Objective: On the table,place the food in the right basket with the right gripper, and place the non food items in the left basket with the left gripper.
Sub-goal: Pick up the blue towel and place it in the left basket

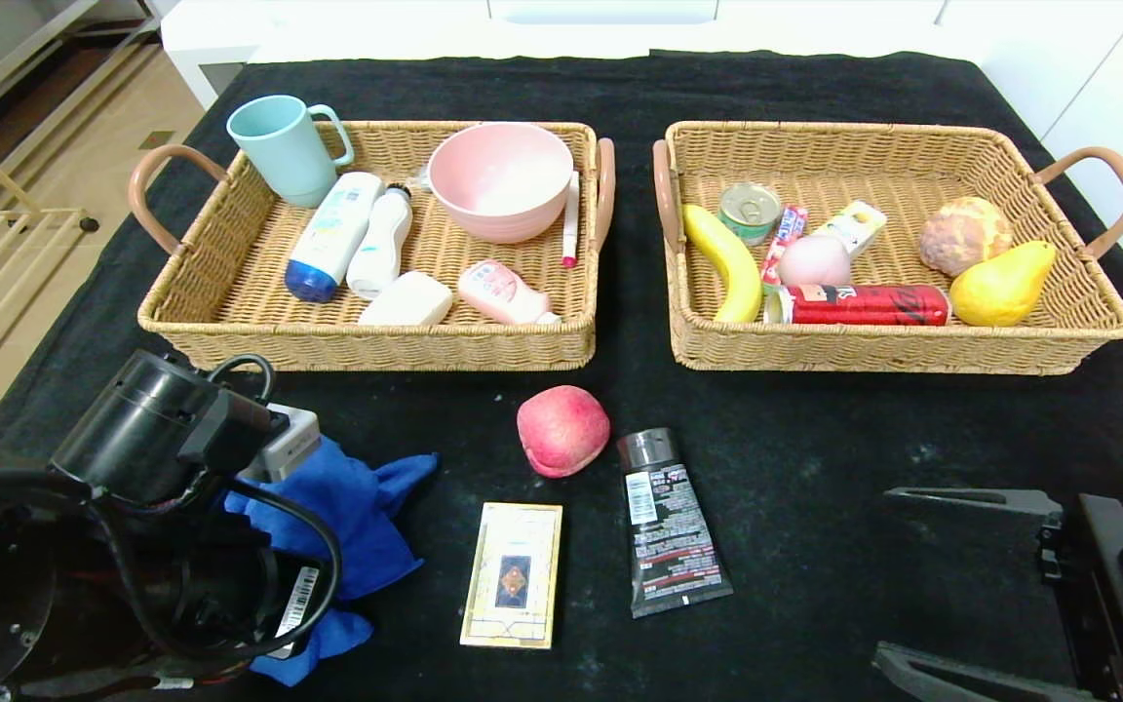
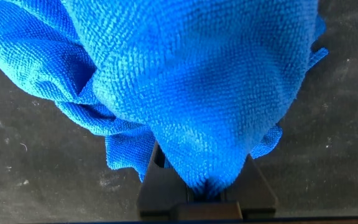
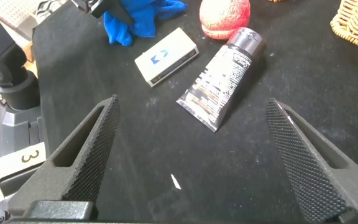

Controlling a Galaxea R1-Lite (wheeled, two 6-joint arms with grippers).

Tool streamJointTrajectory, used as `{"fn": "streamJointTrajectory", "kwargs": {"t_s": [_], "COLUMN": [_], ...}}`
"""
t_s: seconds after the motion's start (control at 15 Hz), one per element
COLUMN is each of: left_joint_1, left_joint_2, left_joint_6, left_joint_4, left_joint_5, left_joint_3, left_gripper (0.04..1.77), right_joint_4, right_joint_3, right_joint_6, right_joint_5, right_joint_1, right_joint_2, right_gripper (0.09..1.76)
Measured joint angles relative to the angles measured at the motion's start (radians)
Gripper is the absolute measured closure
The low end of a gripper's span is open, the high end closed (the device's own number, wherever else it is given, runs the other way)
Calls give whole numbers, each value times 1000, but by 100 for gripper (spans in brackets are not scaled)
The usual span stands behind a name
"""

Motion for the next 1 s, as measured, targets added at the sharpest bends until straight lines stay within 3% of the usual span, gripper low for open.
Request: {"fn": "streamJointTrajectory", "kwargs": {"t_s": [0.6, 1.0], "left_joint_1": [-2, -4], "left_joint_2": [-13, -134], "left_joint_6": [7, 20], "left_joint_4": [7, 55], "left_joint_5": [1, 0], "left_joint_3": [4, -44], "left_gripper": [156, 156], "right_joint_4": [0, -1], "right_joint_3": [-1, -19], "right_joint_6": [1, 43], "right_joint_5": [0, -5], "right_joint_1": [-1, 3], "right_joint_2": [9, 12], "right_gripper": [14, 14]}}
